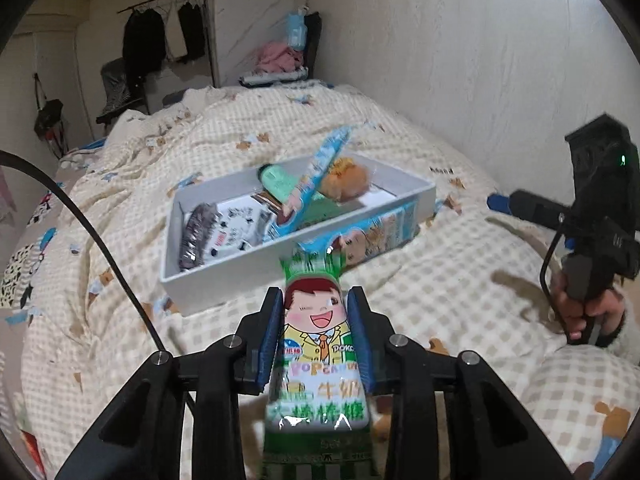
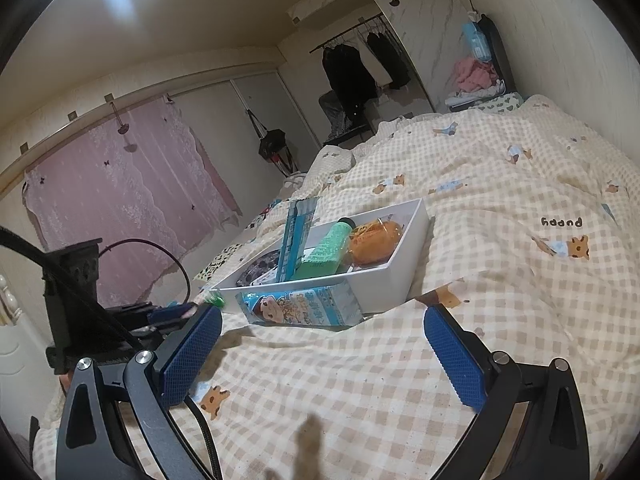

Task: Organize objects
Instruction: 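Hold the green candy pack with the left gripper while the right gripper reaches the blue candy pack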

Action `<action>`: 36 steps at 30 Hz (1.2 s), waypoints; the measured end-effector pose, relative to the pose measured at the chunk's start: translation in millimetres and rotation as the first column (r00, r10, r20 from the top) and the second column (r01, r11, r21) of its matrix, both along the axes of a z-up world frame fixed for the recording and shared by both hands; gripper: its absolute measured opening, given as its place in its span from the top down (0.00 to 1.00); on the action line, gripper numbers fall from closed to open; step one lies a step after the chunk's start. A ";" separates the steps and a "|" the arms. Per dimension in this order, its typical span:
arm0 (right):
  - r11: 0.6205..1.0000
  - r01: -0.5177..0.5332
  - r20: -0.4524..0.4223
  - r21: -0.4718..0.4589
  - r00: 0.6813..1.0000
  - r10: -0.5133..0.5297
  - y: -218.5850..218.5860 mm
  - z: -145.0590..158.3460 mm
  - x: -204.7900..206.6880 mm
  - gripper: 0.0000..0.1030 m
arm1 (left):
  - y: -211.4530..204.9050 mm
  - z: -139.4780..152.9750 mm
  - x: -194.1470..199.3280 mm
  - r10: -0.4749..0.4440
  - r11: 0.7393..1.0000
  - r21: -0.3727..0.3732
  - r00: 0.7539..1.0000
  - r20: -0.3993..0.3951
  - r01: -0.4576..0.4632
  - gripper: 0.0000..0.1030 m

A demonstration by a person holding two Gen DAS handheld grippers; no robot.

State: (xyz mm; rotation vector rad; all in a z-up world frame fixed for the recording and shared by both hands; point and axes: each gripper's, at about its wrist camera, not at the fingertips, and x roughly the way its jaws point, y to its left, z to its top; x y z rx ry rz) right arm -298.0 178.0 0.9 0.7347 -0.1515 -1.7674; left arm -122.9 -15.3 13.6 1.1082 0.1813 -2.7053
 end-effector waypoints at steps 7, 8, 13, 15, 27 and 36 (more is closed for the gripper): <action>1.000 -0.002 0.005 0.003 1.000 0.002 -0.8 -1.0 -1.0 0.01 | -2.2 -9.2 -4.1 -0.002 0.998 0.065 0.999 0.045 -0.001 0.63; 1.000 -0.003 0.007 0.003 1.000 0.003 -0.8 -1.2 -1.3 0.01 | -4.6 -9.8 -4.0 0.012 0.997 0.074 0.999 0.046 -0.016 0.63; 1.000 -0.004 0.010 0.005 1.000 0.004 -0.8 -1.5 -1.0 0.01 | -20.4 -14.5 -0.3 0.018 0.980 0.195 1.000 0.023 -0.023 0.62; 1.000 -0.006 0.014 0.007 1.000 0.005 -1.3 -1.9 -1.7 0.01 | -22.0 -15.1 0.2 0.015 0.975 0.220 1.000 0.025 -0.020 0.60; 1.000 -0.020 0.026 0.022 0.999 0.020 -4.7 -4.6 -2.7 0.01 | -20.1 -17.7 -0.8 0.001 0.973 0.233 0.999 0.041 -0.010 0.43; 0.999 -0.030 0.027 0.026 0.999 0.029 -6.3 -5.4 -1.8 0.01 | -14.8 -24.6 -3.3 0.010 0.978 0.206 0.997 0.072 -0.024 0.67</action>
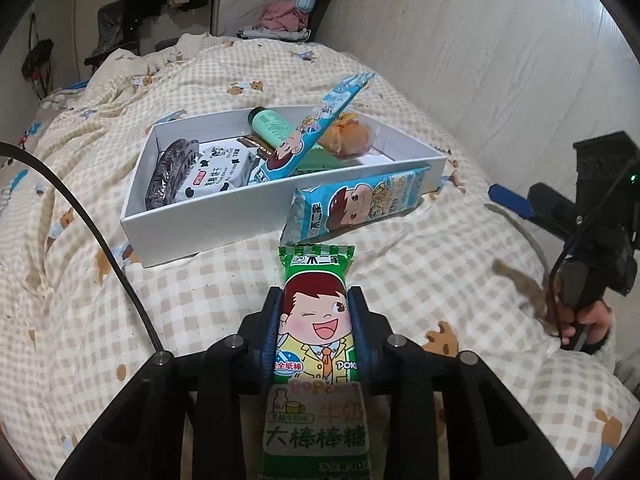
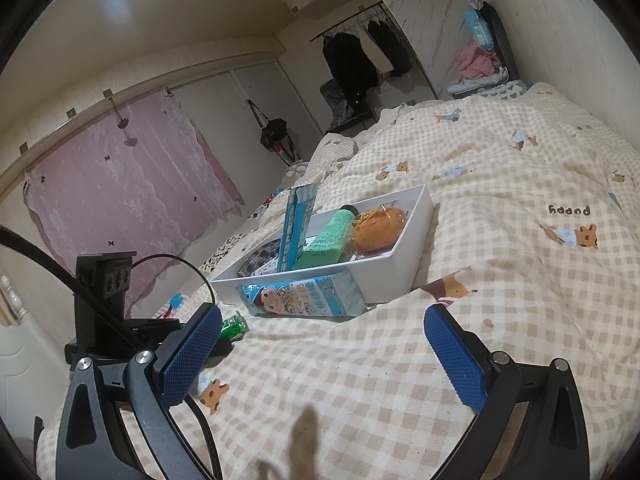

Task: Organize objects
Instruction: 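Hold the green candy pack with the left gripper while the right gripper reaches the blue candy pack, then grasp the blue milk-candy stick pack with the right gripper and lift it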

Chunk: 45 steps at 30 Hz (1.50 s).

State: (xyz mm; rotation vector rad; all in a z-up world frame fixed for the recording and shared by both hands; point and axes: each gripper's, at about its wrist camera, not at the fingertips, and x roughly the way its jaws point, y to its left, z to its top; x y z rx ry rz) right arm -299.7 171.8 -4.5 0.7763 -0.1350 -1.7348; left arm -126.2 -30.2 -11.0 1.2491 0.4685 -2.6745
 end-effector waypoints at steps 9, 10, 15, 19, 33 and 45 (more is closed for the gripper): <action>0.973 -0.177 -0.194 0.145 0.960 0.204 -45.2 27.1 16.9 0.19 | -10.1 2.0 14.8 0.065 0.997 0.031 0.996 -0.052 -0.064 0.69; 0.966 -0.176 -0.237 0.187 0.947 0.218 -52.9 27.8 20.7 0.31 | -10.8 2.1 15.8 0.070 0.997 0.033 0.996 -0.055 -0.069 0.69; 0.907 -0.218 -0.406 0.359 0.839 0.362 -93.6 19.5 50.7 0.37 | -13.2 7.0 23.6 0.124 0.992 0.006 0.989 -0.078 -0.124 0.69; 0.842 -0.232 -0.554 0.487 0.664 0.503 -118.3 3.5 94.2 0.38 | -19.0 12.8 35.3 0.175 0.984 -0.003 0.978 -0.115 -0.177 0.69; 0.784 -0.058 -0.717 0.618 0.369 0.592 -149.8 -34.3 126.7 0.48 | -28.6 8.3 38.8 0.204 0.979 0.049 0.972 -0.117 -0.199 0.69; 0.796 -0.043 -0.647 0.603 0.557 0.521 -162.9 -12.1 105.7 0.77 | -28.1 6.4 36.7 0.203 0.979 0.055 0.974 -0.105 -0.198 0.69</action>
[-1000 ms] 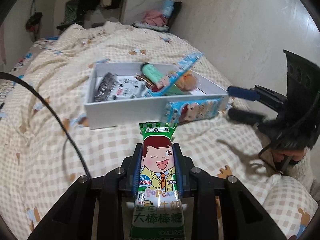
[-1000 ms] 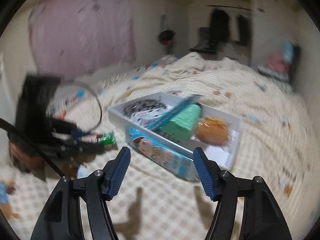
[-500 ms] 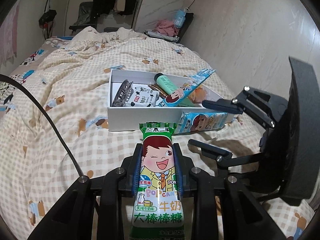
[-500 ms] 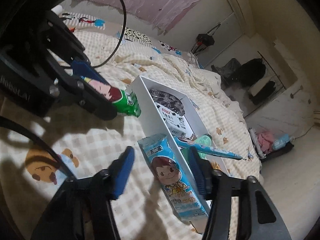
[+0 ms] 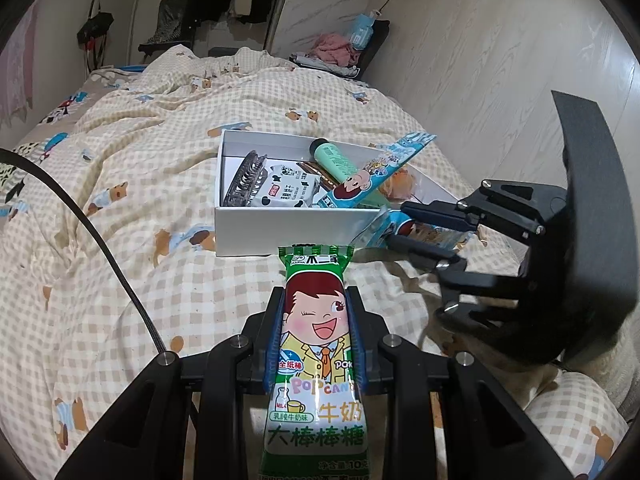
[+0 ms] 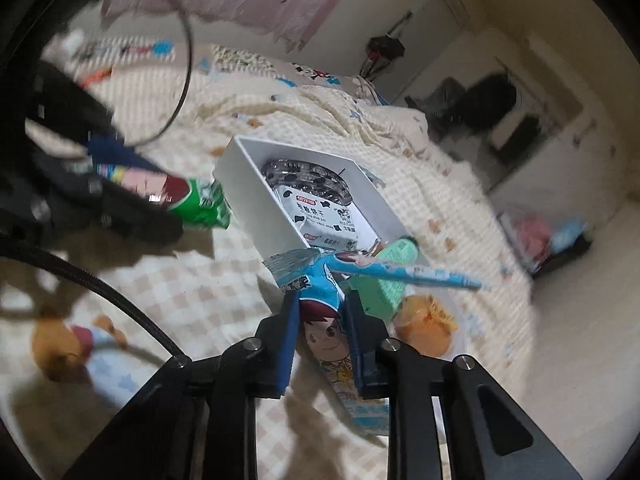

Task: Organize objects
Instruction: 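Grasp the blue milk-candy stick pack with the right gripper and lift it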

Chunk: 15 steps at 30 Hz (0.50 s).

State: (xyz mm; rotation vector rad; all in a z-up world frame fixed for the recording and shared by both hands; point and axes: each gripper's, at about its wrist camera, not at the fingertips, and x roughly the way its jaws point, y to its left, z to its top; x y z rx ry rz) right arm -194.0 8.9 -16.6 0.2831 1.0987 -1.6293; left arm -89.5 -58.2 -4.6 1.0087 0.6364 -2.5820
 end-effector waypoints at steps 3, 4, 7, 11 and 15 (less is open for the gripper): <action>0.999 0.011 0.042 -0.030 0.999 -0.010 6.5 7.0 -3.3 0.77 | -0.1 -0.1 0.3 0.000 1.000 0.000 1.000 0.001 0.000 0.69; 0.999 0.014 0.065 -0.040 0.998 -0.012 10.1 9.9 -3.3 0.77 | -0.1 -0.2 0.3 0.000 1.000 0.000 1.000 0.001 0.000 0.69; 0.996 0.023 0.151 -0.083 0.988 -0.010 21.7 26.4 -6.2 0.78 | 0.0 -0.2 0.0 0.000 1.000 0.000 1.000 0.001 0.000 0.69; 0.985 0.035 0.232 -0.169 0.973 0.005 49.6 65.9 -8.7 0.78 | -0.3 -0.2 0.1 0.000 1.000 0.000 1.000 0.001 0.000 0.69; 0.975 0.066 0.372 -0.213 0.928 0.018 84.8 123.7 -18.7 0.78 | -0.5 -1.2 -0.1 -0.002 1.000 0.002 1.000 0.004 0.002 0.69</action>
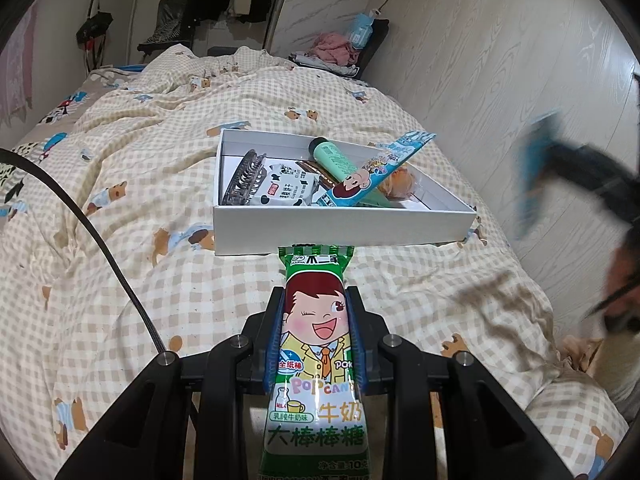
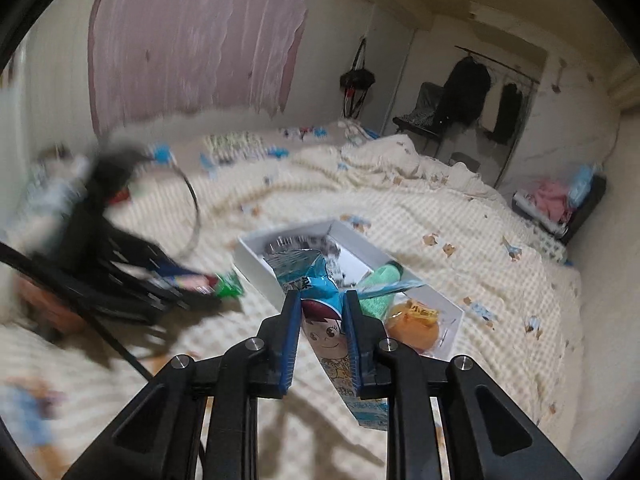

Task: Organize objects
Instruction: 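Grasp the blue milk-candy stick pack with the right gripper and lift it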

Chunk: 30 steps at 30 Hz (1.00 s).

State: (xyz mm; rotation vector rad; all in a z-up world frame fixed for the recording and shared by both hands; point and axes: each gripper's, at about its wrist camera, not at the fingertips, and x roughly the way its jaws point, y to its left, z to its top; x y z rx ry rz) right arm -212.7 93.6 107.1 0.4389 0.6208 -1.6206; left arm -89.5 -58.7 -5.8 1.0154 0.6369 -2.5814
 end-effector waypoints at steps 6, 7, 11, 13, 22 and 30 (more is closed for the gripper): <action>0.988 0.049 0.291 0.146 0.952 -0.090 22.5 12.0 -33.2 0.78 | 0.5 -1.2 -1.9 -0.006 1.000 0.002 1.000 0.008 0.006 0.69; 0.983 0.042 0.356 0.177 0.929 -0.104 21.5 -0.4 -41.4 0.78 | 0.3 -1.4 -2.0 -0.006 1.000 0.001 1.000 0.009 0.006 0.69; 0.953 0.047 0.472 0.299 0.861 -0.190 12.3 -54.0 -61.2 0.78 | -0.9 -2.1 -1.8 -0.008 1.000 0.006 1.000 0.012 0.008 0.69; 0.939 0.084 0.413 0.335 0.882 -0.226 9.2 -68.9 -62.7 0.78 | -0.3 -2.3 -1.5 -0.008 1.000 0.006 1.000 0.014 0.008 0.69; 0.955 0.048 0.233 0.293 0.965 -0.120 12.6 -60.8 -37.8 0.31 | -0.7 -2.7 -0.9 -0.011 1.000 0.011 1.000 0.018 0.011 0.69; 0.919 0.071 0.164 0.388 0.976 -0.145 -17.0 -100.2 -45.9 0.38 | -1.3 -3.5 -1.4 -0.012 1.000 0.015 1.000 0.021 0.012 0.69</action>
